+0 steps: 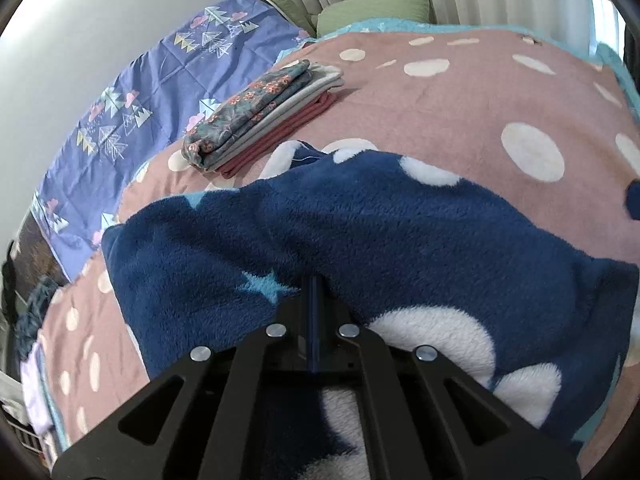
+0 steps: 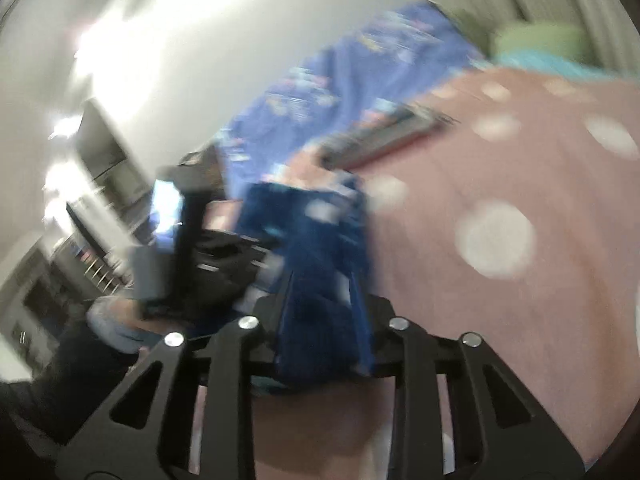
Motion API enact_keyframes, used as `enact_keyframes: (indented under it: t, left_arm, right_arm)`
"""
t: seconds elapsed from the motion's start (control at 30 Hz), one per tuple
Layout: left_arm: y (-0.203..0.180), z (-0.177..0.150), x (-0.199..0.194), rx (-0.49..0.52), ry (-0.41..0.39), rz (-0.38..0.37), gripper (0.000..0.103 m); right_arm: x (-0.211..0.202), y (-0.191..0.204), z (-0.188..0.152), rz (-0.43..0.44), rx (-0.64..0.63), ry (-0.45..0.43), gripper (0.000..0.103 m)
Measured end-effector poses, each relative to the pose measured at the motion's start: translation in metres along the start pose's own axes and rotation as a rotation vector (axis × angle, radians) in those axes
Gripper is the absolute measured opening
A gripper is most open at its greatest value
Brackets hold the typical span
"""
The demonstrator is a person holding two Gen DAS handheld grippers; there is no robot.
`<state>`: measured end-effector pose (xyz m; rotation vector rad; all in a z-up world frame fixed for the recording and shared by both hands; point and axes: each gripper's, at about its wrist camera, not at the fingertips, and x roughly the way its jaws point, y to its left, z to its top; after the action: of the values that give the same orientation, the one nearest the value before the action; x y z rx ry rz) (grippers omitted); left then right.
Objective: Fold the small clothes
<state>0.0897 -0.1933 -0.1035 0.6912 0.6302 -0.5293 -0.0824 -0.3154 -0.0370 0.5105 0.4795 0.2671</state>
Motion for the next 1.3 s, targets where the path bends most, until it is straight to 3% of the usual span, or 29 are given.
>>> enact_keyframes:
  t: [0.07, 0.1, 0.17, 0.27, 0.33, 0.37, 0.4, 0.47, 0.57, 0.63, 0.73, 0.83, 0.87, 0.97, 1.1, 1.13, 1.27, 1.3]
  left_arm:
    - [0.001, 0.0, 0.0, -0.021, -0.016, -0.001, 0.0]
    - [0.001, 0.0, 0.0, -0.03, -0.024, 0.001, 0.0]
    - [0.004, -0.003, -0.006, -0.056, -0.055, 0.008, 0.0]
    - [0.015, -0.01, -0.024, -0.142, -0.107, -0.008, 0.01]
    - [0.02, -0.015, -0.042, -0.181, -0.137, -0.007, 0.026]
    - [0.019, -0.021, -0.058, -0.192, -0.167, 0.021, 0.053]
    - [0.017, -0.027, -0.072, -0.188, -0.196, 0.049, 0.073]
    - [0.001, -0.048, -0.105, -0.119, -0.254, 0.051, 0.075]
    - [-0.024, -0.077, -0.13, -0.028, -0.245, 0.047, 0.084]
    - [-0.045, -0.1, -0.137, 0.019, -0.209, 0.06, 0.084]
    - [-0.061, -0.12, -0.121, 0.0, -0.133, 0.09, 0.084]
    - [-0.064, -0.117, -0.094, -0.049, -0.092, 0.202, 0.084]
    - [-0.061, -0.111, -0.086, -0.087, -0.107, 0.259, 0.084]
    - [-0.057, -0.096, -0.08, -0.148, -0.135, 0.336, 0.084]
    - [-0.062, -0.104, -0.071, -0.074, -0.108, 0.488, 0.086]
    - [-0.058, -0.113, -0.072, -0.071, -0.099, 0.5, 0.086]
    - [-0.041, -0.137, -0.084, -0.142, -0.07, 0.429, 0.085]
    - [-0.044, -0.136, -0.086, -0.14, -0.073, 0.428, 0.078]
  right_arm:
    - [0.017, 0.018, 0.004, 0.065, -0.063, 0.03, 0.026]
    - [0.027, 0.02, 0.001, 0.039, -0.08, 0.056, 0.025]
    - [0.066, 0.008, -0.013, -0.112, -0.097, 0.147, 0.02]
    - [0.074, -0.018, -0.023, -0.032, -0.015, 0.144, 0.02]
    - [0.071, -0.017, -0.02, -0.039, -0.01, 0.155, 0.02]
    - [0.071, -0.015, -0.02, -0.053, -0.033, 0.156, 0.02]
    - [0.073, -0.013, -0.022, -0.063, -0.053, 0.153, 0.02]
    - [0.073, -0.01, -0.025, -0.069, -0.067, 0.144, 0.02]
    - [0.076, -0.013, -0.021, -0.051, -0.047, 0.142, 0.02]
    - [0.078, -0.018, -0.024, -0.04, -0.035, 0.142, 0.021]
    - [0.076, -0.016, -0.024, -0.047, -0.044, 0.137, 0.021]
    - [0.074, -0.011, -0.026, -0.069, -0.066, 0.131, 0.021]
    - [0.073, -0.01, -0.027, -0.076, -0.072, 0.128, 0.021]
    - [0.072, -0.003, -0.029, -0.127, -0.104, 0.107, 0.022]
    - [0.074, 0.001, -0.032, -0.181, -0.134, 0.09, 0.023]
    - [0.074, 0.0, -0.032, -0.191, -0.134, 0.088, 0.024]
    - [0.076, 0.0, -0.033, -0.197, -0.139, 0.095, 0.024]
    - [0.076, 0.002, -0.033, -0.208, -0.148, 0.096, 0.025]
